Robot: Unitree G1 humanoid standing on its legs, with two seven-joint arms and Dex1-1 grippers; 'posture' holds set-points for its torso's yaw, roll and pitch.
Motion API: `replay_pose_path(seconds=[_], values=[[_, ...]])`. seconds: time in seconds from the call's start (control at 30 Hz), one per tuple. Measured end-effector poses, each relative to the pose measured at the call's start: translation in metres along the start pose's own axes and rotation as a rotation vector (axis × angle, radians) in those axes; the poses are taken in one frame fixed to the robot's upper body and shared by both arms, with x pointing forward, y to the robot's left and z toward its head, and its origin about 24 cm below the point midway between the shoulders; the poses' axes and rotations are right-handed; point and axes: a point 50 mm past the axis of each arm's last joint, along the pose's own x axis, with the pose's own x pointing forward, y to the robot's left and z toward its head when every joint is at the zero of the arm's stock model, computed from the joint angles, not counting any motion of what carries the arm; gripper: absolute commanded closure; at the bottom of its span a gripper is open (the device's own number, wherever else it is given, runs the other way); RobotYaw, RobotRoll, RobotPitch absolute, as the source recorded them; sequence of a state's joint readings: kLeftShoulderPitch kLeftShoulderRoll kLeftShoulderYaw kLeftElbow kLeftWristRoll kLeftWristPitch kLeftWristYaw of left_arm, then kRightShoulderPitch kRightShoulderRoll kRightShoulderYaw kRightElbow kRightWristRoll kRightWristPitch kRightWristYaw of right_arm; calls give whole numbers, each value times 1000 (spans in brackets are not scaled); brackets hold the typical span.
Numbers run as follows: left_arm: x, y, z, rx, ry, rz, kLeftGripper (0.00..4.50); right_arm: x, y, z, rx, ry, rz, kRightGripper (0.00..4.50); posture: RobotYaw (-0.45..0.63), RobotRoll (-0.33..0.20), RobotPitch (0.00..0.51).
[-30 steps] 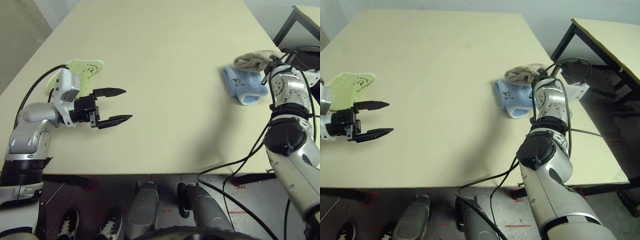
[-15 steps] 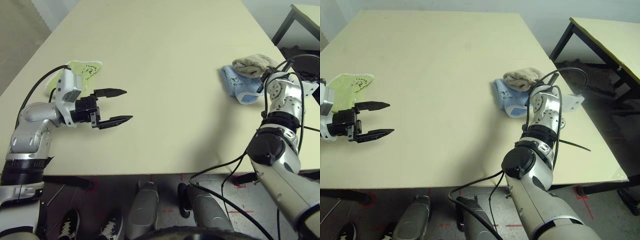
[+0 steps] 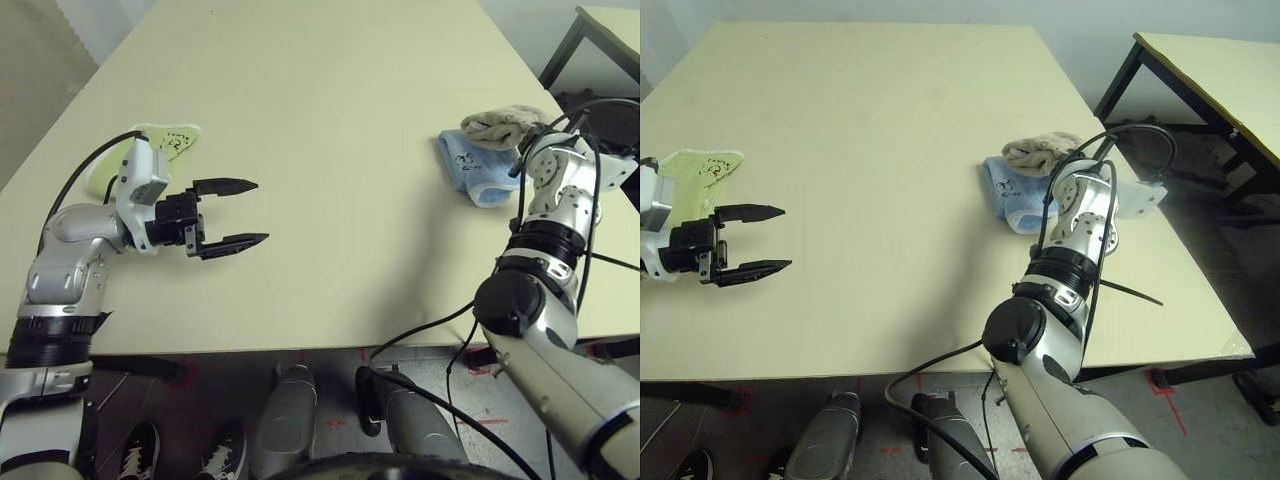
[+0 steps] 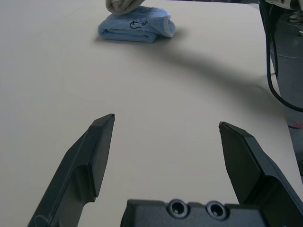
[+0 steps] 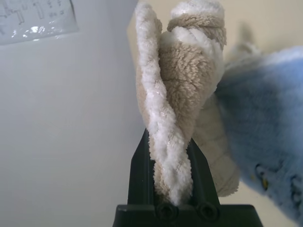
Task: Fold the towel and set it aside.
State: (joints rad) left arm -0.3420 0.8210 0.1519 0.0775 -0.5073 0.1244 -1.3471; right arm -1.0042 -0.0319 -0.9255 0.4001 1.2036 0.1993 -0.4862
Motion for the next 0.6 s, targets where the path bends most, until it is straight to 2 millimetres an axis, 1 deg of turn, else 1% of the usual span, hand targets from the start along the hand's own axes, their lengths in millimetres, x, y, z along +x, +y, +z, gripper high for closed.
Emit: replay_pose_path(seconds=[0.1, 0.17, 0.27, 0.6], values=[[0, 0, 0, 1, 0, -6, 0, -3, 2, -10, -21, 34, 18, 4483, 112, 0, 133], [0, 0, 0, 1, 0, -6, 0, -3, -3, -12, -31, 41, 13, 4483, 111, 0, 134], [0, 0, 0, 0, 0, -5, 0, -4, -13, -8, -34, 32, -2, 4483, 115, 0, 135], [0, 0, 0, 0, 1, -5, 0, -2, -25, -2, -43, 13, -21, 4483, 123, 0, 134]])
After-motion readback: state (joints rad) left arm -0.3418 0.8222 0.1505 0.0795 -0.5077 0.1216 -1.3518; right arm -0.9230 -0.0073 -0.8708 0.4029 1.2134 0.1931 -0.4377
